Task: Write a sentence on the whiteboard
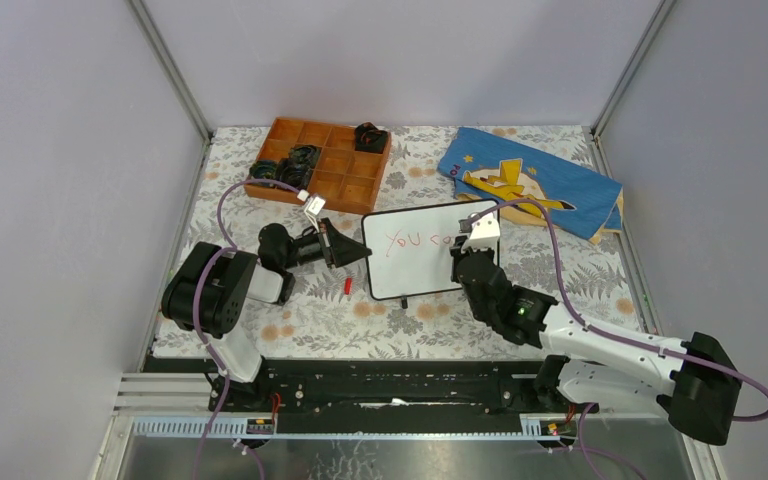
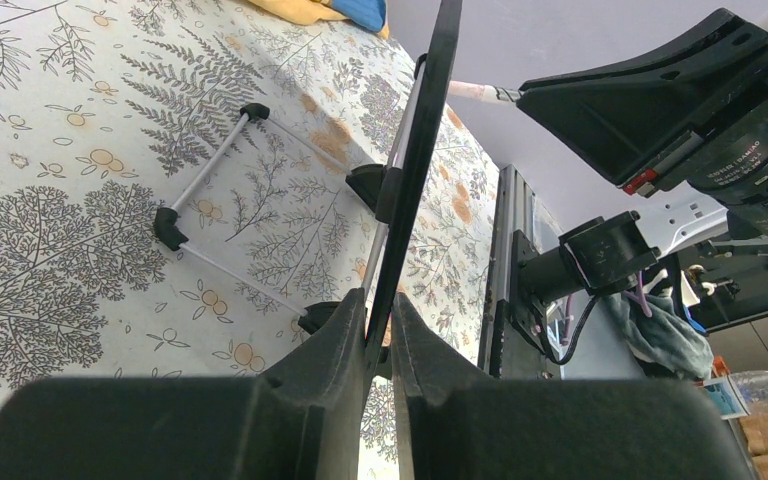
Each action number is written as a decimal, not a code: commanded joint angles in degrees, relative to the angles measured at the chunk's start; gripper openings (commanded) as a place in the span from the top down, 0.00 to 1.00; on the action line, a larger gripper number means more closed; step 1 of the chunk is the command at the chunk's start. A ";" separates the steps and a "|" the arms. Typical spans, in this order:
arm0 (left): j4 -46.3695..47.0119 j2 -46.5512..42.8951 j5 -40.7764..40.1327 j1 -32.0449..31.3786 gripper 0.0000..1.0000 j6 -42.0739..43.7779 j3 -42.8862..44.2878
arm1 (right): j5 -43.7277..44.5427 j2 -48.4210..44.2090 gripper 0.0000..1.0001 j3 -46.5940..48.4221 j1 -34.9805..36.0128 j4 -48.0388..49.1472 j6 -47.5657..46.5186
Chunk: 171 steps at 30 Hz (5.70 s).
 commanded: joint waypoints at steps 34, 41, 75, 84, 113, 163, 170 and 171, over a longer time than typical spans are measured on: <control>-1.25 -1.30 0.44 -0.69 0.80 2.10 1.33 | -0.69 -6.73 1.00 -0.60 -0.97 0.17 1.28; -1.48 -1.55 0.44 -0.78 0.80 2.12 1.33 | 0.75 -5.29 1.00 0.64 -1.17 1.87 -0.46; -3.10 -1.71 0.52 -1.04 0.80 3.08 1.51 | -4.69 -3.75 1.00 -2.14 -4.15 -2.11 4.52; -3.44 -1.76 0.47 -1.13 0.80 3.26 1.63 | -5.10 -4.05 1.00 -2.84 -4.10 -1.99 5.25; -3.74 -2.00 0.51 -1.21 0.80 3.52 1.59 | -0.43 -1.24 1.00 2.76 -5.27 2.31 0.07; -5.48 -2.52 0.26 -1.66 0.80 4.66 1.60 | -3.26 -5.72 1.00 -1.23 -7.10 -6.21 3.93; -6.88 -3.14 0.04 -1.65 0.77 5.62 1.68 | -9.58 -17.05 1.00 -1.65 -7.16 -0.69 2.28; -6.90 -3.13 0.00 -1.66 0.76 5.71 1.63 | -10.89 -18.49 1.00 -1.58 -7.13 0.00 1.42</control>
